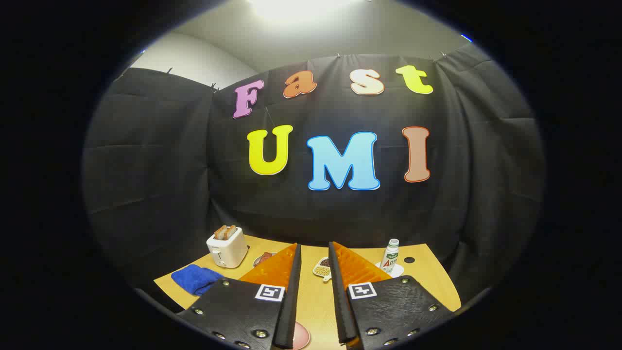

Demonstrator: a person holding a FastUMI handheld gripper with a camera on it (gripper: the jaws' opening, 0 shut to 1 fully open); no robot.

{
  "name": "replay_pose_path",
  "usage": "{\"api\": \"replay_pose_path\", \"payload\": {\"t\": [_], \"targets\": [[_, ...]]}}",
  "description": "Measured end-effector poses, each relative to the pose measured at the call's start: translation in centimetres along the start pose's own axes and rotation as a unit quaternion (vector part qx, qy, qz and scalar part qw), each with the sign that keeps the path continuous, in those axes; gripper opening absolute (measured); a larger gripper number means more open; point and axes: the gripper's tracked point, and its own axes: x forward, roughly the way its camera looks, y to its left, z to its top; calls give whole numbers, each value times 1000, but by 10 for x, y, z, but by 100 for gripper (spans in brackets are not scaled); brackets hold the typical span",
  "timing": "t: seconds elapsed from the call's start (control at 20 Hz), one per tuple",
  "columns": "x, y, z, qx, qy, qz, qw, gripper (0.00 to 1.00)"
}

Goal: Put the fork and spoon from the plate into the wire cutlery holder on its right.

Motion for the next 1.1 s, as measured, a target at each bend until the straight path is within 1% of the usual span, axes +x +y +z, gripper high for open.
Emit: {"api": "replay_pose_path", "payload": {"t": [0.6, 0.7, 0.9, 1.1], "targets": [[6, 10, -8, -4, 12, 14, 1000, 34], [8, 13, -16, -9, 19, 18, 1000, 34], [13, 27, -56, -14, 59, 34, 998, 34], [16, 52, -122, -14, 133, 70, 989, 34]]}}
